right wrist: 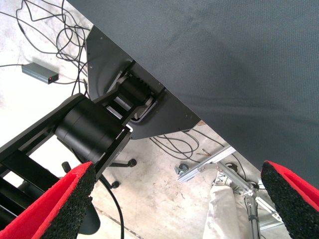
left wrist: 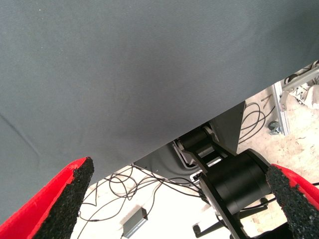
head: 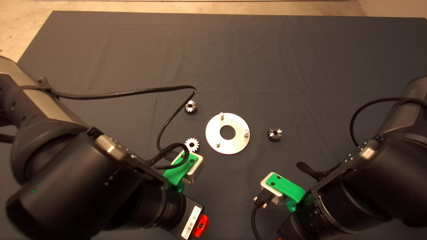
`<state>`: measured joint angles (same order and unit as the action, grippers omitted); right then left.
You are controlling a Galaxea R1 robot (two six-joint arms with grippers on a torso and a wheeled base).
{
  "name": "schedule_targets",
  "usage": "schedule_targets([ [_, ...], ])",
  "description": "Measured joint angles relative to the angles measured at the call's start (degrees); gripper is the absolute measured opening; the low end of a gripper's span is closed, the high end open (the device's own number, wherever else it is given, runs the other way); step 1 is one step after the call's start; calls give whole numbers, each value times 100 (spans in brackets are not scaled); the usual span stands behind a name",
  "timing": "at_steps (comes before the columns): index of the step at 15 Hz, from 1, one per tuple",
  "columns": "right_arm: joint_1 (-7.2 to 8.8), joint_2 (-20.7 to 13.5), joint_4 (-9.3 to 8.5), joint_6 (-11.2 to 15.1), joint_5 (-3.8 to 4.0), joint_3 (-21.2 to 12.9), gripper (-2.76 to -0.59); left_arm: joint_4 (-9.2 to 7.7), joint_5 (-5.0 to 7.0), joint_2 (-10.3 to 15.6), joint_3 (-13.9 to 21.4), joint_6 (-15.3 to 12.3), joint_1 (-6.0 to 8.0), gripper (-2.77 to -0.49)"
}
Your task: Install three planetary gears onto the carrier pins
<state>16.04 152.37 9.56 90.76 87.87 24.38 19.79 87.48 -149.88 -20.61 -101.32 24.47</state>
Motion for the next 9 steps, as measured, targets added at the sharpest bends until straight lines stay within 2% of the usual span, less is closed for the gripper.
schedule_targets([
  [6, 0, -102, 0, -60, -10, 71, -89, 0, 0, -12, 2, 2, 0, -75],
  [7, 2, -216, 2, -144, -13, 162, -89, -2, 0, -12, 2, 2, -2, -75],
  [9, 2, -435, 28, -506, 6, 422, -89, 0, 0, -12, 2, 2, -2, -75],
])
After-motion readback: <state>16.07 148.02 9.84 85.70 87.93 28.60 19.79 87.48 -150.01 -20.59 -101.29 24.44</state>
